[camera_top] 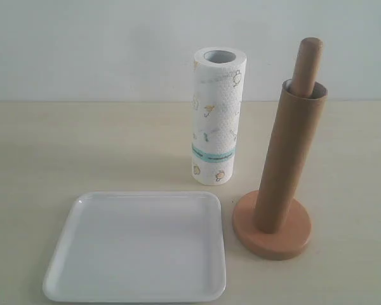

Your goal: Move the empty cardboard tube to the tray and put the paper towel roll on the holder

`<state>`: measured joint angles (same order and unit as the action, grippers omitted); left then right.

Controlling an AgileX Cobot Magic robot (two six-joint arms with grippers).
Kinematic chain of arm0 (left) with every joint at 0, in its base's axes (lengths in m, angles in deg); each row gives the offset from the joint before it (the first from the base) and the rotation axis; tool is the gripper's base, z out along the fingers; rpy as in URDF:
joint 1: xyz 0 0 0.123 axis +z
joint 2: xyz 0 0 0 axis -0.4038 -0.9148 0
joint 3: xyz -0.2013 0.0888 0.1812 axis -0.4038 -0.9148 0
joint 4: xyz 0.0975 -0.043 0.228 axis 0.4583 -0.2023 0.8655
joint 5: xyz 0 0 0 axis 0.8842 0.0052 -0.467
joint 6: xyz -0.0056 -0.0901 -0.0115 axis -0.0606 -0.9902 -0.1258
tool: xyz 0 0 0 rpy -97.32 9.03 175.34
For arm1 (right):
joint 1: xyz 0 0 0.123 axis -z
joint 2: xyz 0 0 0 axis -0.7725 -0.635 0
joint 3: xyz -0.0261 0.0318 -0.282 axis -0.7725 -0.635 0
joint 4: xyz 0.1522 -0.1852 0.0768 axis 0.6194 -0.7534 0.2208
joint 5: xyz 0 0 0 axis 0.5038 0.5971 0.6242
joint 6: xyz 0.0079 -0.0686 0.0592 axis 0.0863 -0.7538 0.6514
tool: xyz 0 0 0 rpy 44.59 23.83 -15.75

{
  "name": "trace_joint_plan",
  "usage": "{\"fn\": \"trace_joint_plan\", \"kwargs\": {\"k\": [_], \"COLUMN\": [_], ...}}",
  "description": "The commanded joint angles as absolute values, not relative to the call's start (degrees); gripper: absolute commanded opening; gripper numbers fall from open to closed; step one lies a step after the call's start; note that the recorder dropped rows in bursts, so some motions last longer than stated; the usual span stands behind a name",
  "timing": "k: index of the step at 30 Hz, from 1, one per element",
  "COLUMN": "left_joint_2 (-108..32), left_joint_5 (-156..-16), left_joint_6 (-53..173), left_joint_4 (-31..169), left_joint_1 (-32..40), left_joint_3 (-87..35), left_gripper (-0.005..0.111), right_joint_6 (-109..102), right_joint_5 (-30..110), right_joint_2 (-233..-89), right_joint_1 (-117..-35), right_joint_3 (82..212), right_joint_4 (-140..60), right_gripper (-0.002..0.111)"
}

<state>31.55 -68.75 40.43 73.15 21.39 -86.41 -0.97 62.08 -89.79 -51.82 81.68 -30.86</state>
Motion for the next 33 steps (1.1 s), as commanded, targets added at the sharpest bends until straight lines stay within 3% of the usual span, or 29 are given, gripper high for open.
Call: {"fn": "trace_joint_plan", "kwargs": {"k": [1, 9, 22, 25, 30, 33], "left_joint_2": [31.69, 31.69, 31.69, 31.69, 31.69, 31.69], "left_joint_5": [-68.79, -68.79, -68.79, -68.79, -68.79, -68.79], "left_joint_6": [40.47, 40.47, 40.47, 40.47, 40.47, 40.47], "left_joint_4": [73.35, 73.35, 73.35, 73.35, 73.35, 73.35], "left_joint_1": [21.54, 21.54, 21.54, 21.54, 21.54, 21.54], "left_joint_3": [-86.63, -86.63, -86.63, -86.63, -86.63, -86.63], "left_gripper": [0.004, 0.004, 0.004, 0.004, 0.004, 0.004], "right_joint_6": [-3.26, -3.26, 6.22, 17.24, 53.34, 55.46], "right_joint_5": [60.43, 49.91, -1.57, -3.96, 1.29, -10.33], "right_joint_2": [-89.49, -89.49, -89.49, -90.08, -107.23, -119.4], "right_joint_1": [-51.69, -51.69, -51.69, -51.69, -51.69, -51.69], "right_joint_3": [81.73, 81.73, 81.73, 89.32, 103.45, 98.53], "right_joint_4": [-32.13, -32.16, -31.72, -41.45, -91.21, -90.1], "right_gripper": [0.0, 0.0, 0.0, 0.0, 0.0, 0.0]}}
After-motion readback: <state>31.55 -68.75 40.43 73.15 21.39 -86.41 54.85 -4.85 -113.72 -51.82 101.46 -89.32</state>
